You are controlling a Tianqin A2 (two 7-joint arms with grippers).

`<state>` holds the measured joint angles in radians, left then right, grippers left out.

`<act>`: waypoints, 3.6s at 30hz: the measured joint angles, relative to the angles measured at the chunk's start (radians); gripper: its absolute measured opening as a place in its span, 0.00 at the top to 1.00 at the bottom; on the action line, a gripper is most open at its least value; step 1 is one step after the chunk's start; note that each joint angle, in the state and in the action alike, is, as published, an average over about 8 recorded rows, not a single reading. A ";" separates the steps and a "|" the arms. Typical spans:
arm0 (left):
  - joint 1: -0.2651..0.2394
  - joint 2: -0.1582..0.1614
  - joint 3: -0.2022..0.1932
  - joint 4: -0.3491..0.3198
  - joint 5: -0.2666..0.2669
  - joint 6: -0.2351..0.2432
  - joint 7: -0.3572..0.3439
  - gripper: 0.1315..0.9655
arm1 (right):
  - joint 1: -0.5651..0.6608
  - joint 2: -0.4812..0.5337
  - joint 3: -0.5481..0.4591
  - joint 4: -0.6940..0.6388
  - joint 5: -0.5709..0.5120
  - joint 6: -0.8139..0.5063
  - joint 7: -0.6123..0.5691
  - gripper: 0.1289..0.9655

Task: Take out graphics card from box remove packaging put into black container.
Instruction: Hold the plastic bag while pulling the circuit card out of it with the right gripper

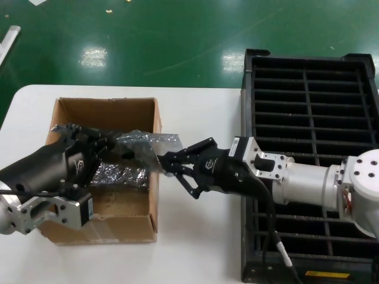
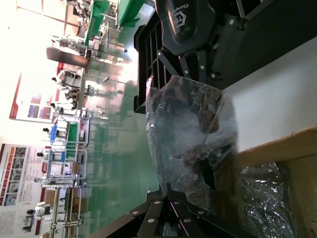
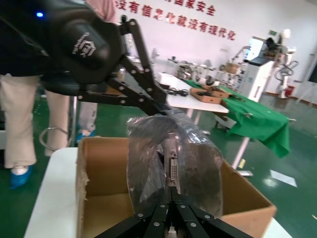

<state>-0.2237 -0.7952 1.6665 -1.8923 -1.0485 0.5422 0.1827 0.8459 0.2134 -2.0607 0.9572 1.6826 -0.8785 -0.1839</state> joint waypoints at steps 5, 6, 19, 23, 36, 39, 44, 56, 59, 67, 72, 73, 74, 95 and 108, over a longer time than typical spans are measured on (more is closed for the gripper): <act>0.000 0.000 0.000 0.000 0.000 0.000 0.000 0.99 | 0.024 -0.017 0.002 -0.046 0.010 -0.040 -0.038 0.98; 0.000 0.000 0.000 0.000 0.000 0.000 0.000 0.99 | 0.026 -0.019 0.003 -0.051 0.012 -0.045 -0.042 0.98; 0.000 0.000 0.000 0.000 0.000 0.000 0.000 0.99 | 0.018 -0.040 0.020 -0.059 0.026 -0.056 -0.057 0.83; 0.000 0.000 0.000 0.000 0.000 0.000 0.000 0.99 | 0.017 -0.056 0.028 -0.074 0.031 -0.048 -0.062 0.77; 0.000 0.000 0.000 0.000 0.000 0.000 0.000 0.99 | 0.020 -0.092 0.059 -0.121 0.047 -0.016 -0.079 0.86; 0.000 0.000 0.000 0.000 0.000 0.000 0.000 0.99 | 0.012 -0.090 0.059 -0.106 0.045 -0.011 -0.071 0.90; 0.000 0.000 0.000 0.000 0.000 0.000 0.000 0.99 | -0.009 -0.078 0.052 -0.058 0.037 -0.005 -0.049 0.93; 0.000 0.000 0.000 0.000 0.000 0.000 0.000 0.99 | -0.075 0.001 0.029 0.156 0.004 0.014 0.039 0.93; 0.000 0.000 0.000 0.000 0.000 0.000 0.000 0.99 | -0.090 0.024 0.028 0.210 -0.005 0.027 0.060 0.93; 0.000 0.000 0.000 0.000 0.000 0.000 0.000 0.99 | -0.112 0.053 0.026 0.287 -0.024 0.066 0.087 0.93; 0.000 0.000 0.000 0.000 0.000 0.000 0.000 0.99 | -0.110 0.050 0.018 0.289 -0.029 0.076 0.085 0.93; 0.000 0.000 0.000 0.000 0.000 0.000 0.000 0.99 | -0.108 0.048 0.016 0.287 -0.029 0.076 0.084 0.93; 0.000 0.000 0.000 0.000 0.000 0.000 0.000 0.99 | -0.107 0.047 0.015 0.286 -0.029 0.076 0.083 0.93; 0.000 0.000 0.000 0.000 0.000 0.000 0.000 0.99 | -0.148 0.123 0.007 0.387 -0.047 0.086 0.128 0.93; 0.000 0.000 0.000 0.000 0.000 0.000 0.000 0.99 | -0.192 0.156 0.036 0.467 -0.032 0.124 0.144 0.93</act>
<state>-0.2237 -0.7952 1.6665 -1.8923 -1.0485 0.5422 0.1827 0.6537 0.3696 -2.0242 1.4243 1.6504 -0.7543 -0.0395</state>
